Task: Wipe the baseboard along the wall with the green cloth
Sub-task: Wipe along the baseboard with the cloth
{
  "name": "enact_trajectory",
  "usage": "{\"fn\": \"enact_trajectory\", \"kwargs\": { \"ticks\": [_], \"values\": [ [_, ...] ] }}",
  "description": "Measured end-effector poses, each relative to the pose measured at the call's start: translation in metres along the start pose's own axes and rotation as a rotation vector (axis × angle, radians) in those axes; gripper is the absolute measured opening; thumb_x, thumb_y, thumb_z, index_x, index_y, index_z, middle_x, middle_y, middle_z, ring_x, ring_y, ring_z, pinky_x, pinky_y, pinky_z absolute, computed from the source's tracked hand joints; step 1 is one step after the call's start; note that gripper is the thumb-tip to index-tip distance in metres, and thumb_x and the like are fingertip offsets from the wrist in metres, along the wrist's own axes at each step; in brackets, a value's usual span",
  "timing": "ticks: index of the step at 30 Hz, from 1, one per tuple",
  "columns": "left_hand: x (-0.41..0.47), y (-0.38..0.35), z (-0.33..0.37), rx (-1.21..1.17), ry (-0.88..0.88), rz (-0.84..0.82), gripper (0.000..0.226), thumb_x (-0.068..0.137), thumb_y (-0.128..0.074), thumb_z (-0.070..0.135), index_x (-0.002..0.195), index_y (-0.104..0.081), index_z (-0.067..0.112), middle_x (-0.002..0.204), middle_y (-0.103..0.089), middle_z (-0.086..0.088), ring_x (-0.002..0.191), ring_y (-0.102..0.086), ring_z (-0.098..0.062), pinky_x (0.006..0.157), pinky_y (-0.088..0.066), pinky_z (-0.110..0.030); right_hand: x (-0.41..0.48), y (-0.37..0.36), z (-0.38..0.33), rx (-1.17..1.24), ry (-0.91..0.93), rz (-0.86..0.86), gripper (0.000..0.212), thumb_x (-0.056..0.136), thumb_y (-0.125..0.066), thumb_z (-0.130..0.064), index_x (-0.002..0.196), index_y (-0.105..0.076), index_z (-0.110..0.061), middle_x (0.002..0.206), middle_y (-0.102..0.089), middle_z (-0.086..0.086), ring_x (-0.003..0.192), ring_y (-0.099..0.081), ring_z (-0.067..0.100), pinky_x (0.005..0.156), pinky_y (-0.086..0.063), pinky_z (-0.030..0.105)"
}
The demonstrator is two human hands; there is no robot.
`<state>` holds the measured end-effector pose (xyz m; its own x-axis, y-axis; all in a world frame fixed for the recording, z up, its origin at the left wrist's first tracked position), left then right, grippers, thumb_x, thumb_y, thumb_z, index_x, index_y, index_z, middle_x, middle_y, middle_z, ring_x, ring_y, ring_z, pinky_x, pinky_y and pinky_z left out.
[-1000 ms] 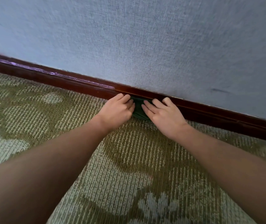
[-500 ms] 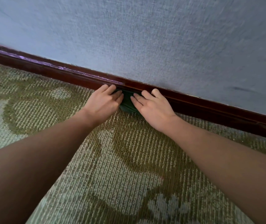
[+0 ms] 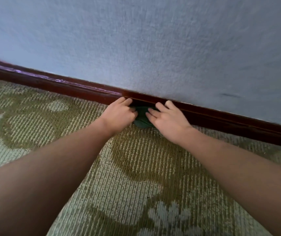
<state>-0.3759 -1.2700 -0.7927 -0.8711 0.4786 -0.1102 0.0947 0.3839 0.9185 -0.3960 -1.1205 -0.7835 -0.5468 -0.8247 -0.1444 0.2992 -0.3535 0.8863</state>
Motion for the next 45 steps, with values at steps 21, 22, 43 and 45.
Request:
{"fn": "enact_trajectory", "kwargs": {
  "ticks": [21,22,43,45],
  "values": [
    [-0.016,0.04,-0.004,0.108,-0.001,0.215,0.027,0.066,-0.072,0.028,0.091,-0.075,0.017,0.087,-0.073,0.008,0.082,-0.061,-0.012,0.069,-0.045,-0.022,-0.021,0.023,0.017,-0.118,-0.084,0.039,0.05,0.091,-0.045,-0.02,0.14,-0.036,-0.014,0.14,-0.045,0.001,0.118,-0.046,0.018,0.089,-0.038,0.03],
    [-0.014,0.041,-0.004,0.1,0.008,0.208,0.027,0.068,-0.07,0.029,0.092,-0.074,0.018,0.089,-0.072,0.009,0.084,-0.061,-0.012,0.07,-0.044,-0.022,-0.021,0.023,0.019,-0.109,-0.086,0.034,0.05,0.092,-0.044,-0.019,0.141,-0.034,-0.014,0.141,-0.043,0.001,0.119,-0.044,0.019,0.09,-0.037,0.031],
    [-0.001,0.015,-0.007,0.029,0.156,0.068,0.028,0.089,-0.053,0.02,0.115,-0.061,0.019,0.121,-0.06,0.007,0.11,-0.043,-0.019,0.092,-0.031,-0.029,-0.002,0.005,0.008,0.007,-0.059,-0.019,0.057,0.096,-0.037,-0.012,0.145,-0.01,-0.006,0.153,-0.014,0.01,0.126,-0.026,0.027,0.097,-0.025,0.038],
    [0.001,0.016,-0.007,0.024,0.171,0.066,0.025,0.091,-0.05,0.019,0.113,-0.062,0.02,0.119,-0.061,0.008,0.109,-0.042,-0.019,0.092,-0.029,-0.029,0.0,0.007,0.006,0.002,-0.06,-0.026,0.055,0.096,-0.037,-0.014,0.145,-0.012,-0.005,0.152,-0.016,0.011,0.126,-0.026,0.028,0.098,-0.025,0.038]
  ]
}}
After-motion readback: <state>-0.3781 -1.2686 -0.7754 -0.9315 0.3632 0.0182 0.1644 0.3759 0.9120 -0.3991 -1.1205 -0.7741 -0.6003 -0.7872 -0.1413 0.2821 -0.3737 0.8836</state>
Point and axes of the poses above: each hand's wrist, its own x-axis towards the middle knuckle, its own y-axis out of the back of the hand, z = x × y, the point moved 2 cm from there along x, towards the middle knuckle
